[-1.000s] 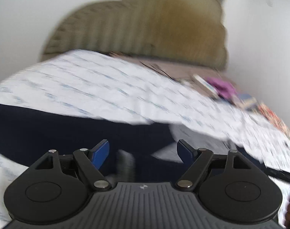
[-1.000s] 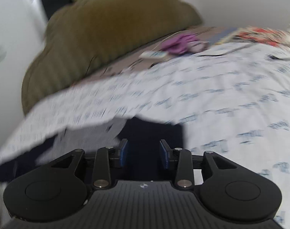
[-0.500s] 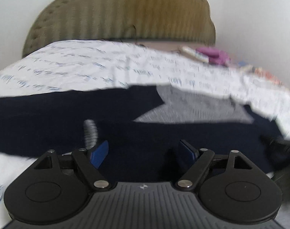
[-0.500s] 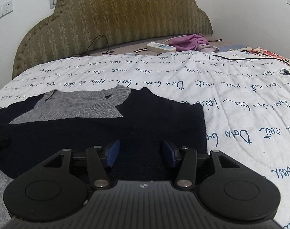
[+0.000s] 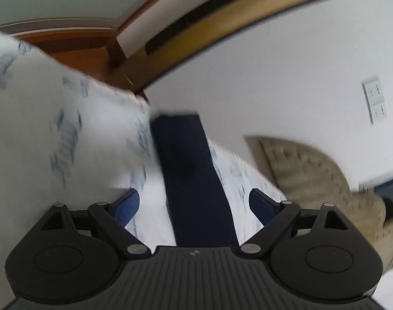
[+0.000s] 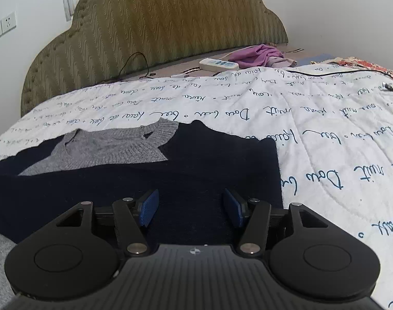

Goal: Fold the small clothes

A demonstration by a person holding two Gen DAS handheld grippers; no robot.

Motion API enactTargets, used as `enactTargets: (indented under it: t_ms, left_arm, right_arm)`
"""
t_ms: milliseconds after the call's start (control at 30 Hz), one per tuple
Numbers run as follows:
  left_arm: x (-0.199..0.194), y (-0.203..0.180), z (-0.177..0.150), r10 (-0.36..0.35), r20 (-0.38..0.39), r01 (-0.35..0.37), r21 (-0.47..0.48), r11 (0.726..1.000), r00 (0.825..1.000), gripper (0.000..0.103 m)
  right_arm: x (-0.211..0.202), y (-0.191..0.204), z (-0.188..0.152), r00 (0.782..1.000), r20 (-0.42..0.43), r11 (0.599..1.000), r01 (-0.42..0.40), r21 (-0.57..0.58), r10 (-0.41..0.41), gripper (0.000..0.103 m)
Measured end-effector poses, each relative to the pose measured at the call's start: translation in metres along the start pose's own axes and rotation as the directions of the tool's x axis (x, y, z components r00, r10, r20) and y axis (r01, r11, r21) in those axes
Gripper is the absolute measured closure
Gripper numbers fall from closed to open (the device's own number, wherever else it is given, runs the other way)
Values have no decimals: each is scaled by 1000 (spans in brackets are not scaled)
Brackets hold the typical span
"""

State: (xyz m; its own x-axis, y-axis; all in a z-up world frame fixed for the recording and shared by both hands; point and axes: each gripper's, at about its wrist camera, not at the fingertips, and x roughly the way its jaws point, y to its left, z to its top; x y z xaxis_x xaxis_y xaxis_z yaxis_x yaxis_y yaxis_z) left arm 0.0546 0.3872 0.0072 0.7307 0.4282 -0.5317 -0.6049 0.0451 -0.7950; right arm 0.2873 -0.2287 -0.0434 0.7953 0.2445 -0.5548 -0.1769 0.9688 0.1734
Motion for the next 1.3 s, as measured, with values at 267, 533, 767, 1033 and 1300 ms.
enactTargets:
  t_ms: [267,533,767,1033,1300]
  left_arm:
    - [34,-24,9,122,62,-133,229,964,991,77]
    - [13,-65,-29,76,153,-136,431,892,985,99]
    - [-53,-152,-215,-228,-169,268,804,531,959,99]
    - [-95,-126,-423,-102,-502,511,855,91,859,99]
    - [-110,-100,-414,-137,-581,590,806,37,802,21]
  right_arm:
    - [1,0,1,1000,-1,1000,-5,0,5,41]
    - [1,-2,1,1000,1,1000,-24,16,24,37]
    - [0,-4,0,999,3,999,-38,30,38,36]
    - [0,-6,0,999,5,998,-43,39,43,36]
    - [-1,-7,0,999,7,998,-51,47,51,35]
